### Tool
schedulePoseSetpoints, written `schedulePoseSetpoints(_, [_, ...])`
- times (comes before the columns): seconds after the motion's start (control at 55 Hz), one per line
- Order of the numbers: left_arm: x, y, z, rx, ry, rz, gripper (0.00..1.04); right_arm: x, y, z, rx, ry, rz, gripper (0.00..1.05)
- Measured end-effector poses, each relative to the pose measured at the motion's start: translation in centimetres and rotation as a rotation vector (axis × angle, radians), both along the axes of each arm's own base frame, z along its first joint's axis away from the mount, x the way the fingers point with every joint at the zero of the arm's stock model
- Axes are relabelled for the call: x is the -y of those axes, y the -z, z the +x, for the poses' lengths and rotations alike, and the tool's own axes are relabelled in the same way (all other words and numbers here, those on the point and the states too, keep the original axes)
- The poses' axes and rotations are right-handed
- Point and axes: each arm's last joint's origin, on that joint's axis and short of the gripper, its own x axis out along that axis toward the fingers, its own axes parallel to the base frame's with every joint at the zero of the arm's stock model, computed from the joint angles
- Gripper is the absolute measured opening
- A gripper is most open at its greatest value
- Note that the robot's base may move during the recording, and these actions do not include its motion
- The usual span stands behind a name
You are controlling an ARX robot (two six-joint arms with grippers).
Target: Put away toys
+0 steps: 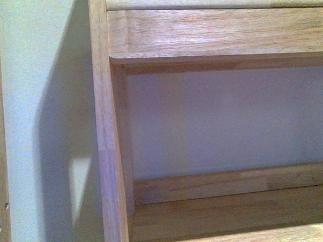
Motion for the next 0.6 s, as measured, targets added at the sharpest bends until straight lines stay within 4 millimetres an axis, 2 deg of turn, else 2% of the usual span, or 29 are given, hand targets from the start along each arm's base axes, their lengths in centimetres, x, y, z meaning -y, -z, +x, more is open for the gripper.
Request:
schedulePoseSetpoints(0.182, [0.0, 0.0, 0.0, 0.000, 0.000, 0.000, 0.98, 0.0, 0.3, 0.0, 0.007, 0.000, -0.012, 0.03])
schedulePoseSetpoints(0.436, [0.0, 0.0, 0.0, 0.000, 0.000, 0.000, 0.98, 0.0, 1.6, 0.0, 0.006, 0.000, -0.014, 0.03])
schedulePoseSetpoints(0.6, [0.0, 0.0, 0.0, 0.000, 0.000, 0.000, 0.98, 0.0, 1.5, -0.1, 0.013, -0.001, -0.014, 0.03])
